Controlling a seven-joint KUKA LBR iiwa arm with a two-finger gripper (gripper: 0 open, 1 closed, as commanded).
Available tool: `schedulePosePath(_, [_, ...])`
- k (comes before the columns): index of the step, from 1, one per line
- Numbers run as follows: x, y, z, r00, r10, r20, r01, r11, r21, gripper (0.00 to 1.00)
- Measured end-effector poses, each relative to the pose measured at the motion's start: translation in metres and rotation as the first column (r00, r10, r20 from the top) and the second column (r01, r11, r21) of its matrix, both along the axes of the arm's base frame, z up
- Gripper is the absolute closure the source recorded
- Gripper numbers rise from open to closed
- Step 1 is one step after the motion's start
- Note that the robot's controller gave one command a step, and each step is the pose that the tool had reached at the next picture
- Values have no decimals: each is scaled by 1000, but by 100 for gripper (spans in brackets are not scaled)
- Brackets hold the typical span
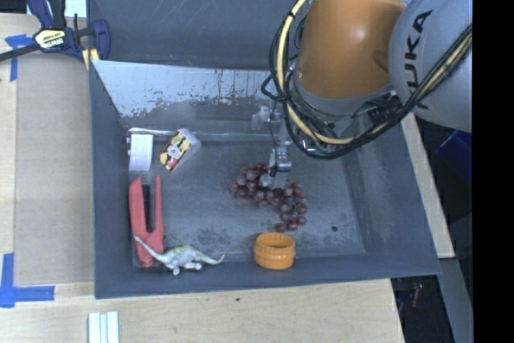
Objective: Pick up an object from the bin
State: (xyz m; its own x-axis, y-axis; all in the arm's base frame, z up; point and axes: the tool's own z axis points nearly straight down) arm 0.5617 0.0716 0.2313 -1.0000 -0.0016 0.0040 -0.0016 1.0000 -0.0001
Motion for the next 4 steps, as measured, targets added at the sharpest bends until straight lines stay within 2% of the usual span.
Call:
schedulePosePath(1, [2,0,4,1000,-2,8,2,1000,1,0])
schedulePosePath(2, [0,-49,-64,971,-238,10,238,971,1,0])
schedulePosePath(3, [-13,-67,-71,968,-251,11,251,968,2,0])
schedulePosePath(4, [-10,-58,-95,902,-431,6,431,902,1,0])
